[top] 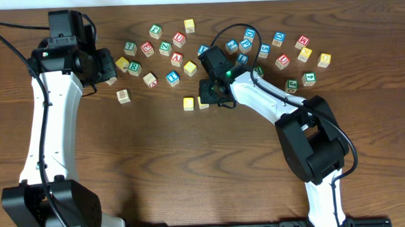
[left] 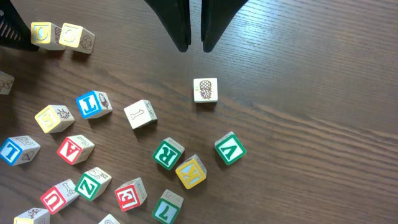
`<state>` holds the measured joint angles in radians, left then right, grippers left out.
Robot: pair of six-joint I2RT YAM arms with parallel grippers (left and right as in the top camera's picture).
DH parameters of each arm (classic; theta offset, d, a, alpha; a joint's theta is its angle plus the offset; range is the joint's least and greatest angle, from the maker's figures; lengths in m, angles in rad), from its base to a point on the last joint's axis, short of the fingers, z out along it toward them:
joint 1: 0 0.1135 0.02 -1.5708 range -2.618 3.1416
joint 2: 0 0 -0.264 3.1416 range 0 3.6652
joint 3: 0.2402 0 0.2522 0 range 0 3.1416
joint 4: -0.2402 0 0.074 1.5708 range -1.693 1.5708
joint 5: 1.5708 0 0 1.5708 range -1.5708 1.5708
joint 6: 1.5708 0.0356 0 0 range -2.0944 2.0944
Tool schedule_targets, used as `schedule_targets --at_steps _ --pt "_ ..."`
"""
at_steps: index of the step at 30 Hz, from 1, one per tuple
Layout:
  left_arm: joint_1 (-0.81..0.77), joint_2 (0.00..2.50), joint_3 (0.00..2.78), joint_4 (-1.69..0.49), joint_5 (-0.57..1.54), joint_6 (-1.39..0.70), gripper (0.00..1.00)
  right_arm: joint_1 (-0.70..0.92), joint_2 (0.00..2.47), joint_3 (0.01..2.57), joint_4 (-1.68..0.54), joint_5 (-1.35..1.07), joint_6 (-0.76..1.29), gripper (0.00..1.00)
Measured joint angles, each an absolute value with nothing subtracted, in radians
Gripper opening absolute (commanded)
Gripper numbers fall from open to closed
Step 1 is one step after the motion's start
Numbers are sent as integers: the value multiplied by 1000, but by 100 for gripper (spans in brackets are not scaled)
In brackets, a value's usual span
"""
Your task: Spell out CORL
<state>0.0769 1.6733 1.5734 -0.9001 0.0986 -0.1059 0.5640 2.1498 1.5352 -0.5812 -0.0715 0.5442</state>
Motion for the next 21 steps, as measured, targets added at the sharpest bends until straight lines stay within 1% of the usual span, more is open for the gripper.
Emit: schedule_targets --at_steps 6,21 --pt "77 1673 1573 -900 98 -106 8 564 2150 1535 -620 -76 545 1" --pt "77 1673 1573 -900 98 -104 8 564 2150 1535 -621 -113 545 1"
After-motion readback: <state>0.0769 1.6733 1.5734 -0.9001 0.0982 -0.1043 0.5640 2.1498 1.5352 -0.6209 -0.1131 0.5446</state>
